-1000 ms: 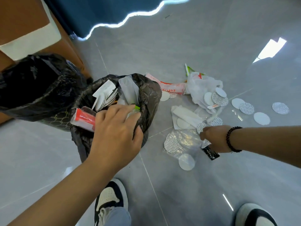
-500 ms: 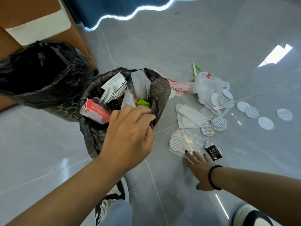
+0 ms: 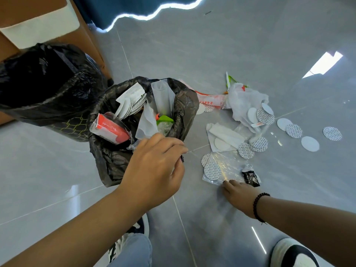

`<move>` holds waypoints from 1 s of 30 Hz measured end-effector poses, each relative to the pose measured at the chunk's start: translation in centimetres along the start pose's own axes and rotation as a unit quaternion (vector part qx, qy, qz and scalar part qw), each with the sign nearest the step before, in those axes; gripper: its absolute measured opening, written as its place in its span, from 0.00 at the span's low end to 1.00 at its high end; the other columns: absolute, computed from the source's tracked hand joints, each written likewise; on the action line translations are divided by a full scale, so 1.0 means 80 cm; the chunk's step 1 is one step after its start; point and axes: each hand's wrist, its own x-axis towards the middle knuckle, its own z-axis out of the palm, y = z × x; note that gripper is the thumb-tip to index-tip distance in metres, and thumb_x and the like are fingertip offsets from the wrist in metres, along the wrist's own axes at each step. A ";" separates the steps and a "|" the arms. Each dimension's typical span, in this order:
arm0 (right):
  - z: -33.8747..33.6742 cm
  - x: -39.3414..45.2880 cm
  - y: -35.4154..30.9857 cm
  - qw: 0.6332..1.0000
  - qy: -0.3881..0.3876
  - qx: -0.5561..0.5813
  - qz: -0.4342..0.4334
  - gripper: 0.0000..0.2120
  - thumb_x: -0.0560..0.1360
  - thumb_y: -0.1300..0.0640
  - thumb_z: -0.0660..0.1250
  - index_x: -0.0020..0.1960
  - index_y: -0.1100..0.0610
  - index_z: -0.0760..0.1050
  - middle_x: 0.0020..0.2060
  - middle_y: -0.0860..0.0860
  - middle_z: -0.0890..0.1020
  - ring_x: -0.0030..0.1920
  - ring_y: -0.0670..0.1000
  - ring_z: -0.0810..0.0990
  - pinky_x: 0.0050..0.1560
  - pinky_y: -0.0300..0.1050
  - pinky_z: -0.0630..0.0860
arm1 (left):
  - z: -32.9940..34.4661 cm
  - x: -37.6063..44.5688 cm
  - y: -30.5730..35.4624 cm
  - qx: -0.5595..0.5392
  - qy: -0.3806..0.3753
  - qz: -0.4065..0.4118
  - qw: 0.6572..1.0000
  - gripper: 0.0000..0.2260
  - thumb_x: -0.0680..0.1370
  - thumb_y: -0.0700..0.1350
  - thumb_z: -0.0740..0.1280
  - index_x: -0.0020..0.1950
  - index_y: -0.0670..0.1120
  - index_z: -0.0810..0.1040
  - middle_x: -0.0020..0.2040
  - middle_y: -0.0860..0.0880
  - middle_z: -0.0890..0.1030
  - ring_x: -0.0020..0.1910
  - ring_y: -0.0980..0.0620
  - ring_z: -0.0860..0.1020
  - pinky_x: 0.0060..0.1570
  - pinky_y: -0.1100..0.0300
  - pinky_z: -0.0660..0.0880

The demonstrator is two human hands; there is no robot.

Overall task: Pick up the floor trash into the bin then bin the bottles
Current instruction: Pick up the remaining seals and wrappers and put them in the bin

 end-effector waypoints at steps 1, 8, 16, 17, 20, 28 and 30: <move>0.000 0.001 0.002 1.000 0.019 -0.019 -0.012 0.18 0.59 0.61 0.76 0.47 0.64 0.79 0.45 0.59 0.78 0.37 0.56 0.78 0.31 0.46 0.76 | 0.001 -0.001 0.001 -0.005 -0.006 0.002 1.000 0.10 0.71 0.40 0.67 0.51 0.45 0.83 0.49 0.50 0.83 0.47 0.47 0.79 0.47 0.50 0.75; 0.004 0.005 0.024 0.992 0.010 -0.092 -0.080 0.17 0.45 0.56 0.80 0.29 0.54 0.76 0.32 0.51 0.77 0.23 0.48 0.71 0.18 0.36 0.63 | 0.004 -0.004 0.008 -0.040 -0.052 0.004 0.998 0.11 0.73 0.43 0.62 0.50 0.45 0.83 0.48 0.51 0.83 0.45 0.49 0.77 0.44 0.54 0.76; -0.011 0.005 0.020 0.987 -0.023 -0.114 -0.115 0.13 0.63 0.57 0.76 0.46 0.57 0.80 0.49 0.57 0.79 0.39 0.56 0.78 0.33 0.47 0.75 | 0.009 -0.009 0.008 -0.056 -0.089 -0.009 0.994 0.11 0.73 0.44 0.62 0.50 0.46 0.82 0.46 0.52 0.82 0.44 0.50 0.78 0.41 0.53 0.77; 0.002 0.004 0.023 0.989 -0.029 -0.103 -0.105 0.18 0.54 0.55 0.79 0.43 0.53 0.80 0.45 0.55 0.80 0.35 0.54 0.78 0.27 0.44 0.74 | 0.011 -0.009 0.008 -0.057 -0.094 -0.009 0.994 0.11 0.73 0.44 0.62 0.49 0.46 0.82 0.46 0.52 0.82 0.44 0.50 0.78 0.41 0.53 0.77; 0.008 0.003 0.023 0.988 -0.032 -0.123 -0.086 0.26 0.58 0.58 0.78 0.54 0.53 0.77 0.57 0.61 0.77 0.48 0.61 0.80 0.35 0.51 0.80 | 0.019 -0.012 0.010 -0.065 -0.116 -0.016 0.991 0.11 0.73 0.45 0.61 0.49 0.46 0.82 0.45 0.52 0.82 0.43 0.50 0.78 0.41 0.53 0.78; 0.031 0.010 0.016 0.992 0.023 -0.075 -0.099 0.18 0.61 0.63 0.74 0.50 0.60 0.77 0.51 0.60 0.79 0.35 0.57 0.79 0.26 0.48 0.79 | 0.045 -0.021 0.022 -0.063 -0.178 -0.012 0.982 0.11 0.70 0.46 0.64 0.49 0.49 0.82 0.45 0.54 0.82 0.45 0.52 0.79 0.42 0.60 0.76; 0.037 0.003 0.015 0.991 0.029 -0.076 -0.108 0.15 0.65 0.63 0.72 0.51 0.61 0.77 0.51 0.59 0.79 0.36 0.56 0.79 0.28 0.49 0.79 | 0.054 -0.024 0.026 -0.067 -0.237 -0.032 0.969 0.13 0.74 0.46 0.62 0.57 0.50 0.79 0.53 0.53 0.81 0.54 0.51 0.77 0.51 0.58 0.74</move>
